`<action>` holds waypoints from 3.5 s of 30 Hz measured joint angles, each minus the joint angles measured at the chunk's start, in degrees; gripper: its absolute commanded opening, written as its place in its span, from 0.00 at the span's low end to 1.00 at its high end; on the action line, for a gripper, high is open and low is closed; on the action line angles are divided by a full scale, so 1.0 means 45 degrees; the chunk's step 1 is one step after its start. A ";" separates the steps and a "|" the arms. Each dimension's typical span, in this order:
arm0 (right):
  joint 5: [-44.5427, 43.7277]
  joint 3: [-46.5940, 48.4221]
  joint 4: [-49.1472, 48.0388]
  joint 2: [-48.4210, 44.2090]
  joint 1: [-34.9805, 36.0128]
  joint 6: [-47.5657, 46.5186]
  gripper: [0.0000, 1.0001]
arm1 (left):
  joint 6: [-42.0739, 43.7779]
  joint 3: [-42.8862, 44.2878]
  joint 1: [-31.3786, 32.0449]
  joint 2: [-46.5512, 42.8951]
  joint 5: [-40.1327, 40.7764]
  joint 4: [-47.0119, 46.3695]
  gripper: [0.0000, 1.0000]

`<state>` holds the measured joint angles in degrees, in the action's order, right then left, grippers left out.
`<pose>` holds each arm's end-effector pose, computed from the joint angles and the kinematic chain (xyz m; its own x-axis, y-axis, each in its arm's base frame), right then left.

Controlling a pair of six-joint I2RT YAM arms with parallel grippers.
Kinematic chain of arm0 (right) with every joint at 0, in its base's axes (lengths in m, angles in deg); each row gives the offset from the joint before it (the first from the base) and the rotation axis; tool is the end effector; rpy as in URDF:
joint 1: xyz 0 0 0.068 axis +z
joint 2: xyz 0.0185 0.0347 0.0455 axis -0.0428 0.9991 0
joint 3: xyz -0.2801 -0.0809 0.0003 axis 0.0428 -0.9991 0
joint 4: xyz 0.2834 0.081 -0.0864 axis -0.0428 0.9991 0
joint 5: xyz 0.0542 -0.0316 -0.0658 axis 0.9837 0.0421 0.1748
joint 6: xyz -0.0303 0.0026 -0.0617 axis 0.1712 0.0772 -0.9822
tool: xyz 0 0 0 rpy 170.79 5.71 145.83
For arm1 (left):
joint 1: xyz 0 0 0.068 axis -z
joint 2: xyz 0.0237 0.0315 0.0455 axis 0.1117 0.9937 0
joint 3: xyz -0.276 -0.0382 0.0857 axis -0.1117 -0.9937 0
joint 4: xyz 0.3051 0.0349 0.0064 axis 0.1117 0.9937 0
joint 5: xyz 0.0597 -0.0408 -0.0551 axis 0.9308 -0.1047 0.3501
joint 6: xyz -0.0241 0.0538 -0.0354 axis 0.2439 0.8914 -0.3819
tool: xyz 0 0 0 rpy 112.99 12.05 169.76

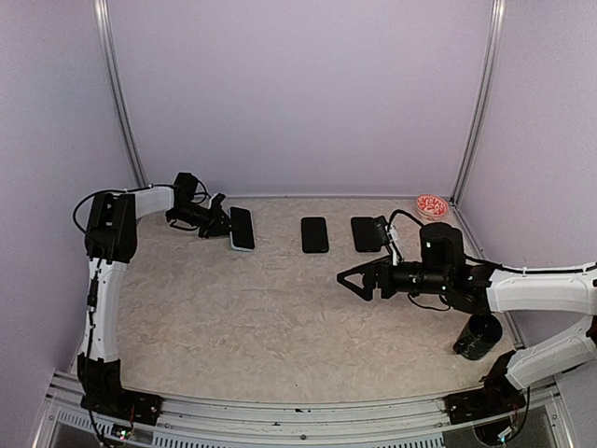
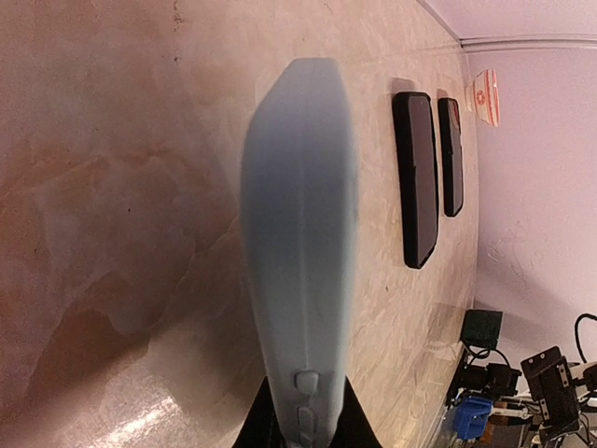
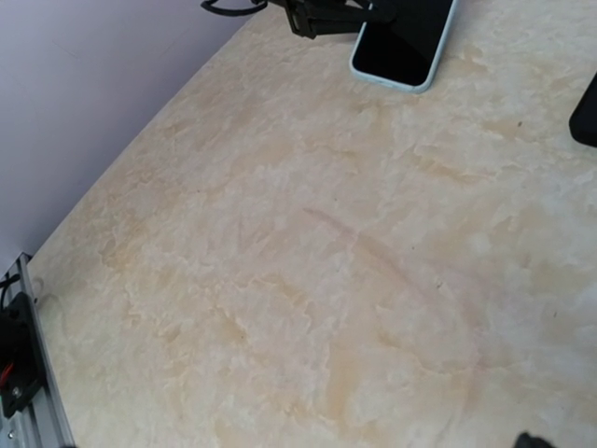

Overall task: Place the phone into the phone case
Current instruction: Place the phone with the phone case at the center of the board, then reset both arms

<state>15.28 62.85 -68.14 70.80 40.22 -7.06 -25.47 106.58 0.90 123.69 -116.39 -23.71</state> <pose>0.2214 0.2291 0.2132 -0.6433 0.0382 -0.7647 -0.6339 0.5334 0.5600 0.5688 -0.1162 0.1113 -0.9679 -0.0555 -0.2449 0.1650 0.5951 -0.7866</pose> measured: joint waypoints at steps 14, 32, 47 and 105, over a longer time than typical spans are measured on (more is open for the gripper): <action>0.0024 0.0389 0.0102 0.0583 0.0000 -0.0049 1.00 | -0.0393 0.0248 0.0087 0.0199 0.0175 -0.0160 0.00; -0.0015 0.0418 0.0107 0.0578 0.0000 -0.0044 1.00 | -0.0442 0.0602 0.0233 0.0214 0.0928 -0.0049 0.07; -0.0126 0.0083 0.0112 0.0287 0.0000 -0.0039 1.00 | 0.0019 0.2079 0.0398 0.0719 0.1923 0.1365 0.23; -0.2613 -0.0233 0.1749 -0.0884 -0.0408 -0.0690 1.00 | -0.2569 -1.0234 0.1996 -0.9204 0.9219 -0.6640 0.99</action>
<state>3.52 61.80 -60.27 66.83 38.39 -10.17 -37.04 60.52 9.88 82.27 -74.91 -53.59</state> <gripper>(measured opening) 0.997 0.989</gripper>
